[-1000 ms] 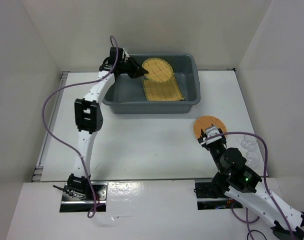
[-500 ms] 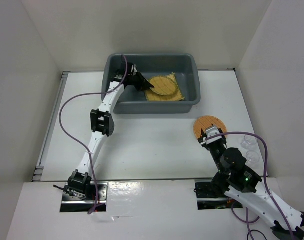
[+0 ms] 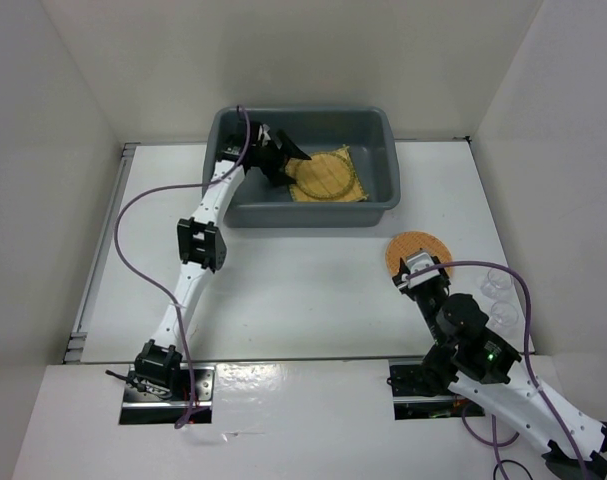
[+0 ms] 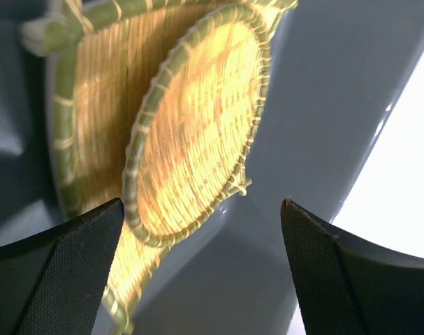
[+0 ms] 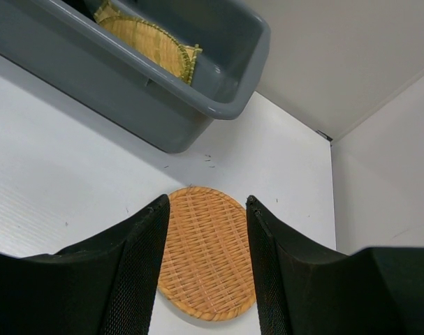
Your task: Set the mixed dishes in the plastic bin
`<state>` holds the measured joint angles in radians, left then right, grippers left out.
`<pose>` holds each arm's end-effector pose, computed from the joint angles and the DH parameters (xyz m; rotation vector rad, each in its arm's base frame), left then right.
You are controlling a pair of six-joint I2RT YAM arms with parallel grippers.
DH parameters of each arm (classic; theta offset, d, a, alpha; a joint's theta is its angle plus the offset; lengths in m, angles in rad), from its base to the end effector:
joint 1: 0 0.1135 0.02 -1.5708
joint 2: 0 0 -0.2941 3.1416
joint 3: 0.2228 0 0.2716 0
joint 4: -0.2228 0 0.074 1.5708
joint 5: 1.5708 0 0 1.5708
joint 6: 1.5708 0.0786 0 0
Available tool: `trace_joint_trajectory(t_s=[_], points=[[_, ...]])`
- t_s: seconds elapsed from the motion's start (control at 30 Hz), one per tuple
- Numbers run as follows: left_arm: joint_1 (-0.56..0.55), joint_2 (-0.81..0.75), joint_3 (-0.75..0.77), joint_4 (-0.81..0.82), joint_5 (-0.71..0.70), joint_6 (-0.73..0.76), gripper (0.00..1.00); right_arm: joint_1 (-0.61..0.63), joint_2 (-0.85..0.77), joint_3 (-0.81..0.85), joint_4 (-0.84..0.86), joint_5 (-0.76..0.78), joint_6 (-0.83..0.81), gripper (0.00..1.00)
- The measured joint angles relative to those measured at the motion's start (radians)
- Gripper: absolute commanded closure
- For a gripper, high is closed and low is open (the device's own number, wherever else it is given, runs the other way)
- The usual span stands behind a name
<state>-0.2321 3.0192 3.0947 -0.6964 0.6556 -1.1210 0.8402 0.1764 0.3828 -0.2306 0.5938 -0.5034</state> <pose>0.6531 -0.2036 0.1499 -0.6551 2.3549 -1.4136 0.1105 0.0574 0.2748 -0.5939 1.4801 -0.2109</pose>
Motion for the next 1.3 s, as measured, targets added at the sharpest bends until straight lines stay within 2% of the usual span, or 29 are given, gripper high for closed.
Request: trace_joint_trajectory(t_s=[0.2,0.37,0.5,0.6,0.63,0.73,0.8,0.83,0.93,1.07,1.17,1.3], points=[[0.031,-0.124,0.0,-0.148,-0.126,0.068,0.0,0.0,0.012,0.0,0.0,-0.005,0.0,0.47],[0.045,-0.322,0.002,-0.325,-0.349,0.183,0.0,0.0,0.019,0.0,0.0,-0.006,0.0,0.47],[-0.045,-0.461,0.024,-0.361,-0.424,0.319,0.0,0.0,0.019,0.0,0.0,-0.002,0.0,0.44],[-0.204,-0.509,0.047,-0.407,-0.431,0.419,0.01,0.0,0.017,0.0,0.0,0.005,0.009,0.56],[-0.269,-0.511,0.047,-0.43,-0.434,0.45,0.01,0.0,0.016,0.0,-0.002,0.007,0.017,0.71],[-0.444,-0.489,0.044,-0.489,-0.442,0.514,0.03,-0.03,0.017,0.02,-0.044,0.003,0.043,1.0],[-0.547,-0.475,0.032,-0.525,-0.455,0.531,0.08,-0.07,0.035,0.083,-0.13,-0.008,0.069,1.0],[-0.584,-0.474,0.026,-0.544,-0.486,0.54,0.16,-0.088,0.052,0.131,-0.18,-0.011,0.078,1.0],[-0.657,-0.489,0.006,-0.576,-0.652,0.563,0.23,-0.113,0.098,0.267,-0.274,-0.015,0.1,1.0],[-0.703,-0.653,-0.265,-0.587,-0.976,0.541,0.25,-0.117,0.112,0.343,-0.334,-0.01,0.115,1.0],[-0.713,-0.858,-0.583,-0.584,-1.193,0.471,0.25,-0.118,0.149,0.349,-0.387,-0.012,0.146,1.0],[-0.705,-1.108,-0.95,-0.573,-1.353,0.374,0.25,-0.131,0.284,0.395,-0.443,-0.046,0.193,1.0]])
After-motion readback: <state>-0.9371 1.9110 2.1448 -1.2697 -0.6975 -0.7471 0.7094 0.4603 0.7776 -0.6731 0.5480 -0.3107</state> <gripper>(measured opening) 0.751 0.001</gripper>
